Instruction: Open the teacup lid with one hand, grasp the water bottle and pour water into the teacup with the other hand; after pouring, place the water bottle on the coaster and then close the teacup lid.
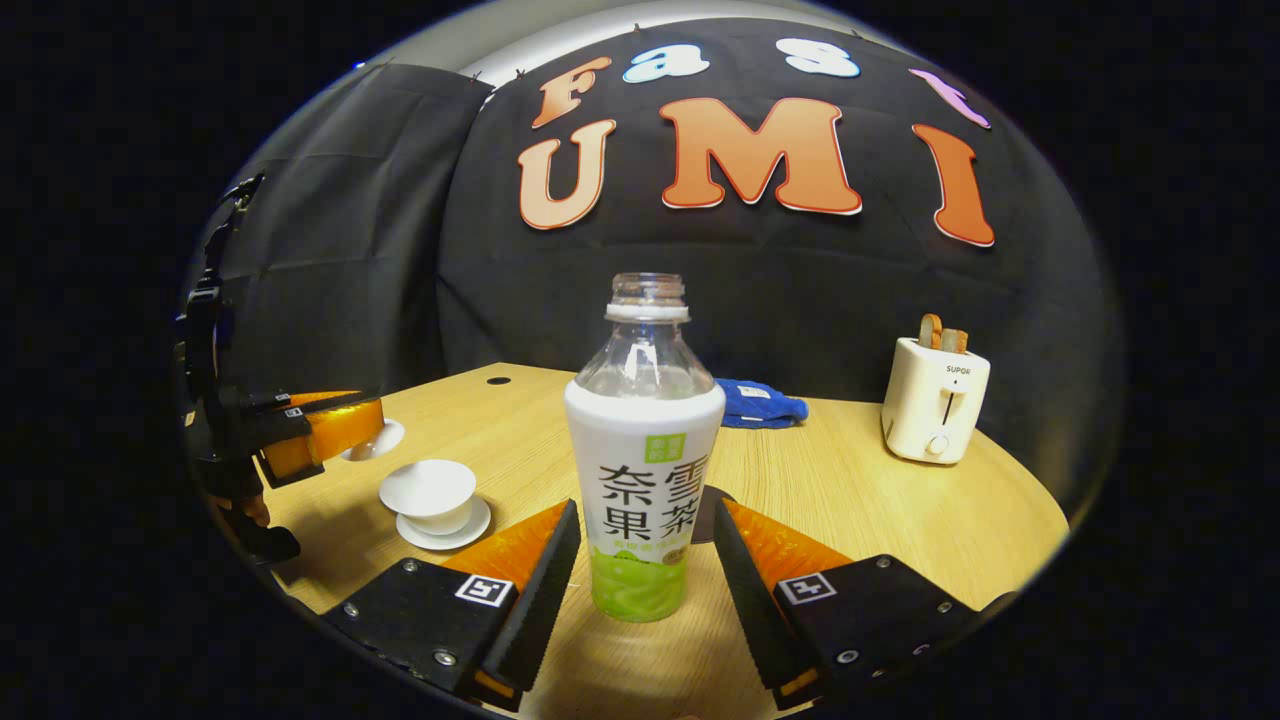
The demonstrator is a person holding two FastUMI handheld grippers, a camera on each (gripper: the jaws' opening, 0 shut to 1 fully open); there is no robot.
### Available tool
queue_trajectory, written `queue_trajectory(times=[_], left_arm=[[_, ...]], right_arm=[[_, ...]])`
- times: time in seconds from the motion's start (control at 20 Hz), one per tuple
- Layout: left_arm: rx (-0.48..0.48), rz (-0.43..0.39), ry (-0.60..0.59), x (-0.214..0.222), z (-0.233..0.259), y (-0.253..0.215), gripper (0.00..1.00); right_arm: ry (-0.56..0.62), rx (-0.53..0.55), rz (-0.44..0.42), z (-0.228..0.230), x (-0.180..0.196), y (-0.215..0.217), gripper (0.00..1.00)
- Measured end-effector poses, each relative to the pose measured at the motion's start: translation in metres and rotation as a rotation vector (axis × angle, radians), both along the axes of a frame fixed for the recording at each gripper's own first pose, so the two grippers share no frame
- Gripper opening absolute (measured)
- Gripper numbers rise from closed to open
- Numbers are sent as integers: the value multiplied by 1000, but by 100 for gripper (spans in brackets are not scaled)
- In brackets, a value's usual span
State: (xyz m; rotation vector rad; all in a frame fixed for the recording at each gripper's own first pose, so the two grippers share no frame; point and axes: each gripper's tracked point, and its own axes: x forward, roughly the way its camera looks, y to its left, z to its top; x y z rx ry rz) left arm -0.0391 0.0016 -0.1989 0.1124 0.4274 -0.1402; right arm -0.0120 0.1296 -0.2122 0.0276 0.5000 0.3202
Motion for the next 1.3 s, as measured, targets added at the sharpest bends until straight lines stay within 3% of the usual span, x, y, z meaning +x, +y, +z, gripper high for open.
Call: queue_trajectory(times=[0.1,0.15,0.3,0.7,0.75,0.95,1.2,1.25,1.3], left_arm=[[-7,2,1,1,-2,1,30],[-7,4,4,1,-4,2,34],[-10,12,6,0,-5,6,34],[-5,43,5,-1,-6,21,34],[-4,48,3,0,-6,23,30],[-8,61,5,-2,-7,30,34],[-8,76,11,-4,-8,40,30],[-8,79,11,-6,-8,41,34],[-10,79,13,-7,-9,41,30]], right_arm=[[23,18,2,-4,-1,4,81],[26,18,-4,-5,1,4,81],[26,18,-2,-4,1,5,67],[-18,-83,-6,1,8,1,66],[-27,-102,-9,2,9,0,66],[-84,-208,-19,10,20,-8,65],[-174,-444,-9,15,30,-19,66],[-202,-489,-14,20,33,-23,65],[-232,-528,-20,24,35,-24,65]])
